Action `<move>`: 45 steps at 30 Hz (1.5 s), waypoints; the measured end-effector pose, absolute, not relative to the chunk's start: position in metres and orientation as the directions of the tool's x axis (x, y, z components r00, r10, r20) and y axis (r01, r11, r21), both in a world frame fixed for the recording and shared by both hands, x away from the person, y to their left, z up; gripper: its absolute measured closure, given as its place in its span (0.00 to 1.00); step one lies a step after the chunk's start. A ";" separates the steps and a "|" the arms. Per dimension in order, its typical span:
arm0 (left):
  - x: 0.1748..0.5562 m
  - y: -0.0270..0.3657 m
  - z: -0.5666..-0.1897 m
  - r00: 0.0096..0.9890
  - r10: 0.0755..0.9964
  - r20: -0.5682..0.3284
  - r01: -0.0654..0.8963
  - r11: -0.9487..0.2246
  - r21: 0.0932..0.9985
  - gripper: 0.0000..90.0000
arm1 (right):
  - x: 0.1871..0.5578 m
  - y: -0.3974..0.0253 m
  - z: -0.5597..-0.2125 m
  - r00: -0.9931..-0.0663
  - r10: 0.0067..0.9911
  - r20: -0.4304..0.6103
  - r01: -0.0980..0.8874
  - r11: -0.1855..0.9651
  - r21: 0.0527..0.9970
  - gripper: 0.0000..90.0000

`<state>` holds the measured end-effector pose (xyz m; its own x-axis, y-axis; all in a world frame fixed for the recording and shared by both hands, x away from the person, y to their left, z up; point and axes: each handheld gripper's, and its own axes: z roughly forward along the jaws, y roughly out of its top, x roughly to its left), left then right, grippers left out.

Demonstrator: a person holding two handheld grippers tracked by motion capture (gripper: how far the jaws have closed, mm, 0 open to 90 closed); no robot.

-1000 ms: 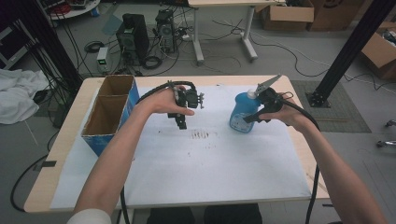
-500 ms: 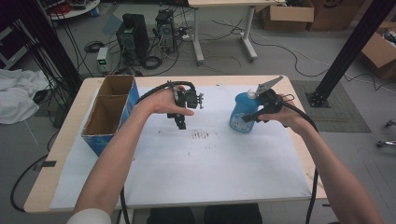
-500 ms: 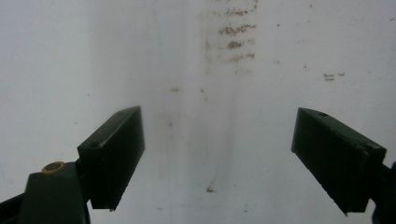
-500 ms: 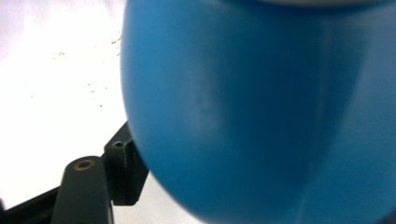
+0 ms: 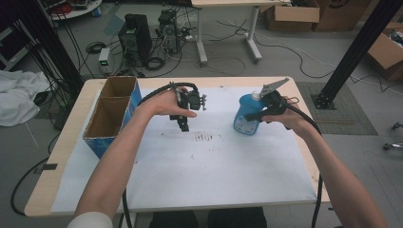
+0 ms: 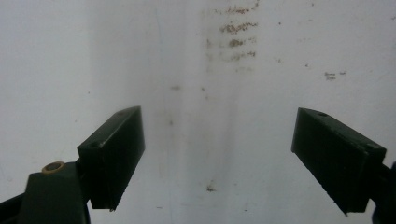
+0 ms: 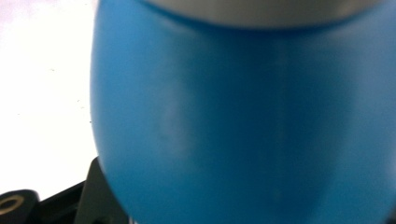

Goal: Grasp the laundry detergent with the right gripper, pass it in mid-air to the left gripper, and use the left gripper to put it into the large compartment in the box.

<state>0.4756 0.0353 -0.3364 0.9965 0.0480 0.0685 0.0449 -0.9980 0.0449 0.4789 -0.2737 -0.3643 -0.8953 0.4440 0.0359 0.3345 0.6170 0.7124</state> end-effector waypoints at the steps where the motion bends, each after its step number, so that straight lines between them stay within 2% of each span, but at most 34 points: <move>1: 0.475 0.035 -0.336 0.996 0.048 0.068 0.045 -0.998 0.045 0.20 | 0.479 -0.274 -0.364 -0.895 0.445 0.031 0.333 0.619 0.711 0.47; 10: 0.474 0.034 -0.335 0.997 0.048 0.069 0.044 -0.998 0.047 0.20 | 0.478 -0.275 -0.365 -0.902 0.431 0.004 0.301 0.623 0.722 0.50; 30: 0.473 0.041 -0.329 0.995 0.069 0.071 0.065 -0.996 0.066 0.20 | 0.477 -0.274 -0.361 -0.888 0.460 -0.015 0.297 0.597 0.745 0.51; 37: 0.471 0.046 -0.318 0.993 0.098 0.071 0.091 -0.991 0.096 0.20 | 0.469 -0.268 -0.344 -0.904 0.426 -0.027 0.259 0.598 0.758 0.51; 45: 0.462 0.054 -0.303 0.991 0.109 0.079 0.098 -0.988 0.122 0.20 | 0.451 -0.252 -0.324 -0.939 0.341 -0.039 0.196 0.624 0.756 0.51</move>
<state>0.4624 0.0535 -0.3030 0.9910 0.1085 0.0788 0.0984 -0.9876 0.1223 0.4514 -0.2520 -0.3238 -0.9391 0.3414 -0.0389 0.1957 0.6243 0.7563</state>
